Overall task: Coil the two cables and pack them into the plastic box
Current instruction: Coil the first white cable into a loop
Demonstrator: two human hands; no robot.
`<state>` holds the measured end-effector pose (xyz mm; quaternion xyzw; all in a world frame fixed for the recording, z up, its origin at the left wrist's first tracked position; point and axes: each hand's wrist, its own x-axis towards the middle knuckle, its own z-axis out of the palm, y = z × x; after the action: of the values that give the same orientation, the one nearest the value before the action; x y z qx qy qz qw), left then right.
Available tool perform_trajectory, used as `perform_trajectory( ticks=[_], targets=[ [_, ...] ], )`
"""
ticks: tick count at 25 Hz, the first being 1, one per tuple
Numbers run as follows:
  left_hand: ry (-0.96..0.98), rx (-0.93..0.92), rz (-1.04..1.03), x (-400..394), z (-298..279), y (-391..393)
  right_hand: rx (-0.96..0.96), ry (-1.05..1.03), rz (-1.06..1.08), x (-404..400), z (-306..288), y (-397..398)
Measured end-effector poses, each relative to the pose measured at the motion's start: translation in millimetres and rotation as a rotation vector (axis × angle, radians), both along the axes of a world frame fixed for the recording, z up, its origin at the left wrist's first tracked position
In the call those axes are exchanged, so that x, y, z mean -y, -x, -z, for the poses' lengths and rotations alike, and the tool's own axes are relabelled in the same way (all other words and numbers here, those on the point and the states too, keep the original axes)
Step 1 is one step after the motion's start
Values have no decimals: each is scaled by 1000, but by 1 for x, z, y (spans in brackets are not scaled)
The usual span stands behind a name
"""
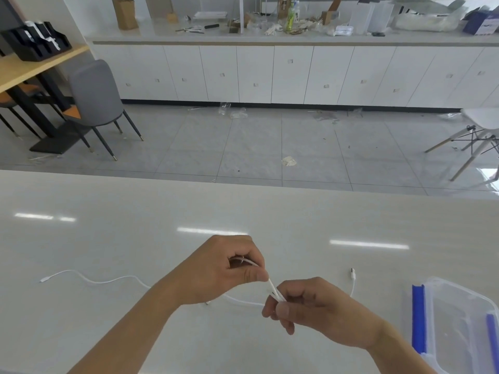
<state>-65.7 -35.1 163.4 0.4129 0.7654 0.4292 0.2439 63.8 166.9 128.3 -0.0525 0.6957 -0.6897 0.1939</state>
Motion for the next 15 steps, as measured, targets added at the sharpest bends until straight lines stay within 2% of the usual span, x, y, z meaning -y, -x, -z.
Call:
perform_trajectory(
  ticks=[4, 9, 11, 15],
  targets=[
    [-210, 206, -165, -9, 23, -10, -42, 314, 126, 3, -5, 1],
    [-294, 389, -270, -31, 53, -44, -92, 669, 214, 12, -7, 9],
    [-286, 377, -324, -42, 61, -55, -91, 698, 336, 15, -5, 13],
    [-155, 254, -362, -48, 68, -66, -102, 555, 627, 13, 4, 17]
  ],
)
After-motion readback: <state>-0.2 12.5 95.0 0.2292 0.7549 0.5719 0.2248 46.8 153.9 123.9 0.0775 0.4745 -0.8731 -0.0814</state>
